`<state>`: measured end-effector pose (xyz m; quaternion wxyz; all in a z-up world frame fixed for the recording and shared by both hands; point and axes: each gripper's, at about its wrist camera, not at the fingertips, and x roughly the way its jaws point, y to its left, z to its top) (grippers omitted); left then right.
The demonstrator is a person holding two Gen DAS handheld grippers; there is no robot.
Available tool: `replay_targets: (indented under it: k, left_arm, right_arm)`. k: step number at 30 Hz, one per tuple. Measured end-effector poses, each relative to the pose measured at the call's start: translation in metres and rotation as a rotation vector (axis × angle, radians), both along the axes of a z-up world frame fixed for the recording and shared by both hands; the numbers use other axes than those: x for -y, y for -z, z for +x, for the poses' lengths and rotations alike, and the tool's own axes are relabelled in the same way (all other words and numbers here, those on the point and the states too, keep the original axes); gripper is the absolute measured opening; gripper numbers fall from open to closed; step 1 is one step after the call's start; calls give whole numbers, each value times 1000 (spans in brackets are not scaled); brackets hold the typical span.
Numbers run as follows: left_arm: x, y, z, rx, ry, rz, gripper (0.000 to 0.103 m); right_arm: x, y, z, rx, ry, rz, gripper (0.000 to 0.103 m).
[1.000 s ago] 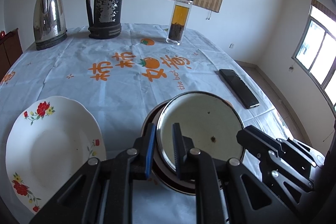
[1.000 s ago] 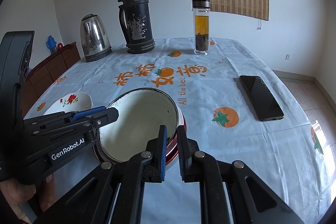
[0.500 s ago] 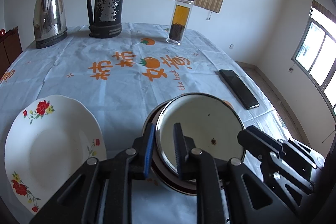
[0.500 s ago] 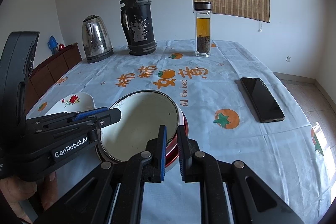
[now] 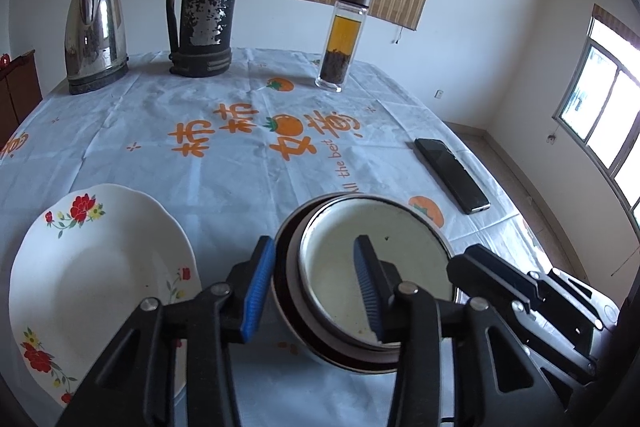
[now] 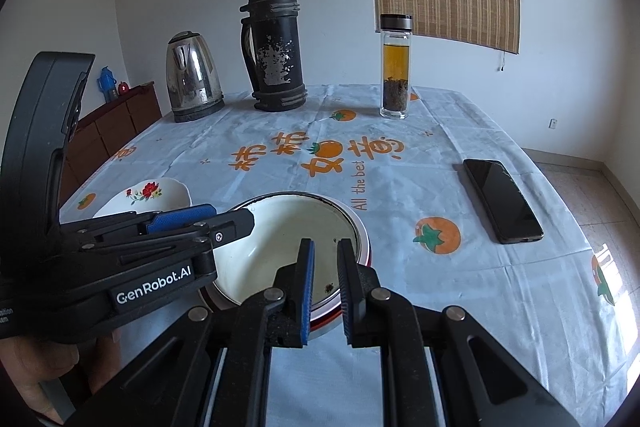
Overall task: Organize plates and bowls
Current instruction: 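Open the left gripper and shift it onto the rim of the bowl stack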
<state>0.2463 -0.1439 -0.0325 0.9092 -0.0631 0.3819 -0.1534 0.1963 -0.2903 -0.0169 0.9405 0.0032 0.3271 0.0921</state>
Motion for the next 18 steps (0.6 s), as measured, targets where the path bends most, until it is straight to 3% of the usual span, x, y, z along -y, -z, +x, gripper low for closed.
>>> replay_targets:
  k: [6, 8, 10, 12, 18]
  left_arm:
    - [-3, -2, -1, 10, -9, -1, 49]
    - [-4, -4, -2, 16, -13, -5, 55]
    - [-5, -5, -3, 24, -13, -5, 63]
    - [-5, -5, -3, 24, -14, -5, 69]
    - [-5, -4, -3, 19, -16, -1, 69]
  right_arm:
    - [2, 0, -3, 7, 3, 6, 14]
    - [3, -1, -4, 11, 6, 4, 17]
    - [6, -2, -5, 17, 13, 6, 39]
    - [8, -3, -7, 31, 23, 5, 51]
    - [17, -2, -7, 31, 45, 13, 54]
